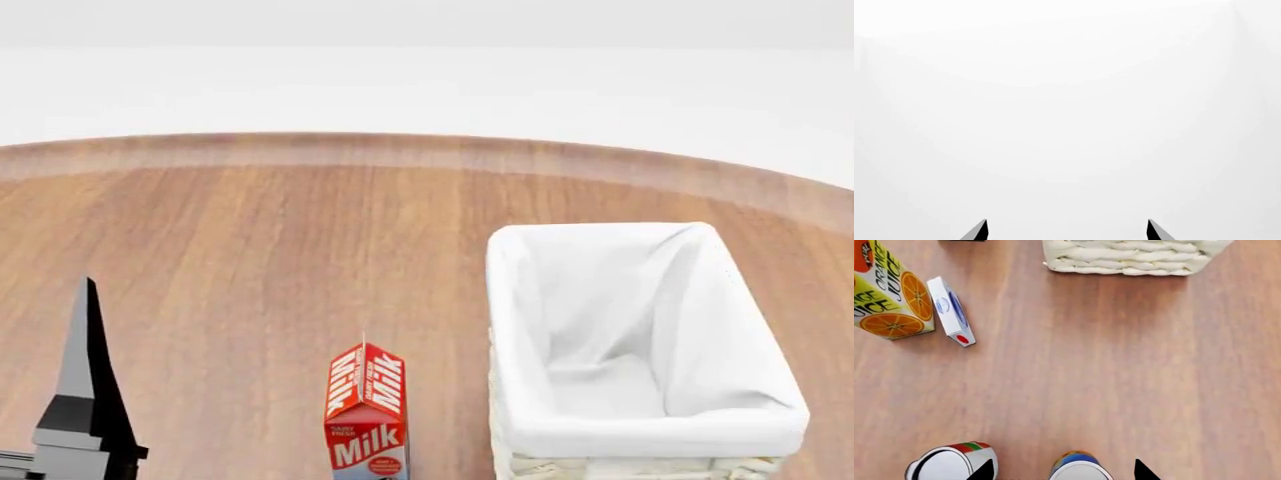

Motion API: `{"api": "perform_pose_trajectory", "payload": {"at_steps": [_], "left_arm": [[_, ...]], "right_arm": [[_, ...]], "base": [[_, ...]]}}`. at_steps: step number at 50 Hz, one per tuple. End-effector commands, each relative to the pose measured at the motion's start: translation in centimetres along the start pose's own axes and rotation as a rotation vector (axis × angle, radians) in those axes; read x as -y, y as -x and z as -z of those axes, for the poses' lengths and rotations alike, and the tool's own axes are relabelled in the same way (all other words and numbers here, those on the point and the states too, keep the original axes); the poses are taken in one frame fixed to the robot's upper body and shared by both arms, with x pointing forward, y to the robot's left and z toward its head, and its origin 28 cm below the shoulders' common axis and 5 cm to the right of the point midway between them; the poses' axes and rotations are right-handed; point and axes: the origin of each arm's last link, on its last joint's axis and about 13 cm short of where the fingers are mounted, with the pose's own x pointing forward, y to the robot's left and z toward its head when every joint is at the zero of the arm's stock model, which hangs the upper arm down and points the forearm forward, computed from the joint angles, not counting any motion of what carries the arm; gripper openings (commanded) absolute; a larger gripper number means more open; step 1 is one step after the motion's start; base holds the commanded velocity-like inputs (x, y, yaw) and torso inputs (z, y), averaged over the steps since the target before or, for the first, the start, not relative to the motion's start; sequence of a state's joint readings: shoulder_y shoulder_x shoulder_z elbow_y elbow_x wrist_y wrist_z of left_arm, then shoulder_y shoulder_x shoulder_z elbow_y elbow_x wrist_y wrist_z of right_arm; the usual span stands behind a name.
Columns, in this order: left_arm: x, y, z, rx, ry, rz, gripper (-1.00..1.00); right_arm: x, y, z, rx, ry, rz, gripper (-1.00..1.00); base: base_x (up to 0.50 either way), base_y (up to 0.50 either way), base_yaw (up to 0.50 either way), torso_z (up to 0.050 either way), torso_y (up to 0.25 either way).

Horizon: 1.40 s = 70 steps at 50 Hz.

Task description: Pick up the alphabet soup and the tomato sauce, and put them in the basket.

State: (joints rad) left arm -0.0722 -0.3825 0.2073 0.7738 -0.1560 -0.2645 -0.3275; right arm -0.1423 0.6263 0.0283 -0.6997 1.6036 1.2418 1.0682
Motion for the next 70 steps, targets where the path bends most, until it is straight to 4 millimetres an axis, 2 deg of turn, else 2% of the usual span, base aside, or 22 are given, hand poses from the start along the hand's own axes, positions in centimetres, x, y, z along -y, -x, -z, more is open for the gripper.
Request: {"api": "perform_pose_trajectory", "payload": {"at_steps": [1, 22, 25, 51, 70], "left_arm": [[0.0, 0.0, 0.0, -0.001, 0.0, 0.0, 1.0], [0.0, -0.1, 0.1, -0.002, -0.002, 0.002, 1.0], [0.0, -0.1, 0.0, 0.0, -0.001, 0.002, 1.0], [0.0, 0.1, 0.0, 0.003, 0.003, -0.004, 1.0], [0.0, 0.1, 0.1, -0.001, 0.003, -0.003, 1.0]], "right_arm": [[0.2, -0.3, 0.4, -0.01, -0.014, 0.002, 1.0], [0.9, -0.8, 0.8, -0.017, -0.035, 0.027, 1.0], [1.0, -1.6, 1.3, -0.02, -0.037, 0.03, 1.0], [1.1, -2.7, 2.8, -0.068, -0.05, 0.019, 1.0], [0.9, -3.0, 3.1, -0.07, -0.052, 0.008, 1.0]], "base": [[0.0, 0.0, 0.0, 0.0, 0.0], [0.0, 0.0, 0.0, 0.0, 0.0], [0.0, 0.0, 0.0, 0.0, 0.0], [0.0, 0.0, 0.0, 0.0, 0.0], [0.0, 0.0, 0.0, 0.0, 0.0]]}}
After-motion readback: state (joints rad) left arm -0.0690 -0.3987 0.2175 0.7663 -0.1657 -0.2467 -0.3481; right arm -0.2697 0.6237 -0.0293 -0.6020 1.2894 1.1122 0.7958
